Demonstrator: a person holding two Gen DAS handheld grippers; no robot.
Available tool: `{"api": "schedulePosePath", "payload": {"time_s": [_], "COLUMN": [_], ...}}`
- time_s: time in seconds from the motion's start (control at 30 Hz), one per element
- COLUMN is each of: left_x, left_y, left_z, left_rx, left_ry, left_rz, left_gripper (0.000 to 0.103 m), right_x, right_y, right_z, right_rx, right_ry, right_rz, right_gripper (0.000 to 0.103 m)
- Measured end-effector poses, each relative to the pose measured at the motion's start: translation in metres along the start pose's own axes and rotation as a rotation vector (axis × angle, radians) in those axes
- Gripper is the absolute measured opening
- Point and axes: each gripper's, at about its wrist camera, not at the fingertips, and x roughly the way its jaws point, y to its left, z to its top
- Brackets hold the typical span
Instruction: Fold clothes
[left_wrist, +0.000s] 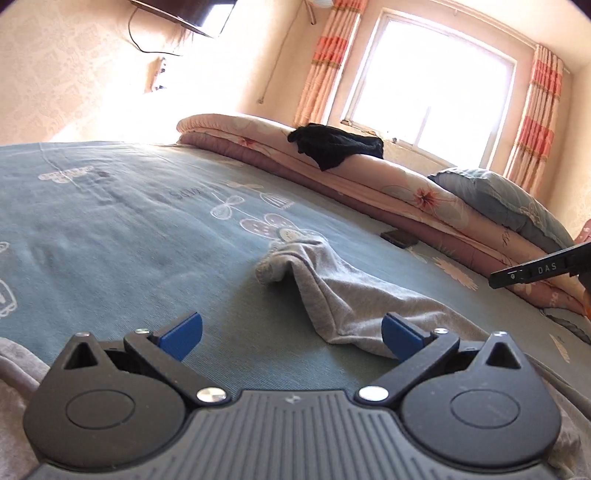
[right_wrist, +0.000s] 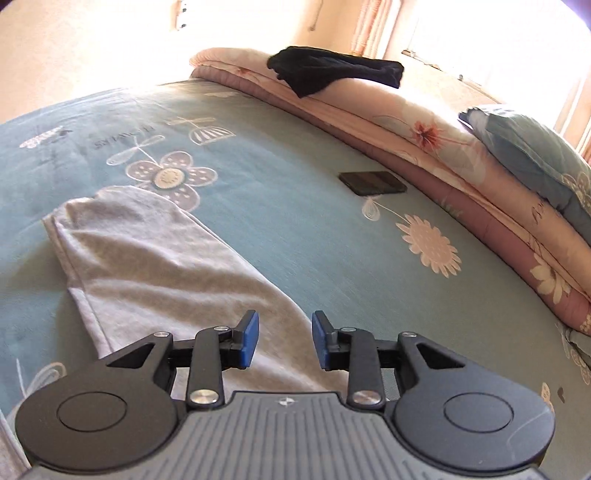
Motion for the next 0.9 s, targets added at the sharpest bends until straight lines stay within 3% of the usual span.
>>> {"api": "schedulePosePath", "payload": {"time_s": [0.13,0.27,0.37,0.47,0.6,0.7,0.73,0.8,0.83,0.9], "left_x": [-0.006,-0.01,-0.01,-0.007,-0.005,-0.006,-0.006,-0.006,-0.006,-0.005], "left_y": [0.028,0.06,0.082,0.098,0.108,0.109,0.109,0.11,0.112,0.113], "left_z": [0.016,0.031,0.039,0.042,0.042,0.042,0.042,0.042,0.042,0.042], "left_rx": [-0.083,-0.143,-0.185,-0.219,-0.258,-0.272,-0.275,-0.284,-0.294,-0.312], "left_ry": [-0.058,-0.086,-0.074,-0.045,-0.014,-0.011,-0.011,-0.008,-0.005,0.001], "left_rz": [0.147,0.266,0.306,0.349,0.347,0.327,0.321,0.311,0.307,0.3], "left_gripper": [0.103,0.103,0.103,0.103,0.103,0.103,0.103,0.103,0.103,0.103], "right_x": [0.018,0.032,0.038,0.05,0.083,0.113,0.119,0.13,0.131,0.13], "right_y": [0.059,0.127,0.181,0.23,0.281,0.298,0.298,0.297,0.289,0.271], "right_z": [0.05,0.086,0.099,0.094,0.077,0.062,0.061,0.06,0.067,0.085], "right_rx": [-0.068,-0.206,-0.357,-0.551,-0.799,-0.97,-0.986,-0.998,-0.932,-0.762], "right_ry": [-0.024,-0.044,-0.046,-0.024,0.064,0.153,0.181,0.237,0.247,0.257], "right_rz": [0.077,0.123,0.165,0.12,-0.01,-0.156,-0.18,-0.217,-0.201,-0.149], "right_gripper": [0.037,0.057,0.062,0.074,0.074,0.073,0.069,0.027,0.006,0.006]}}
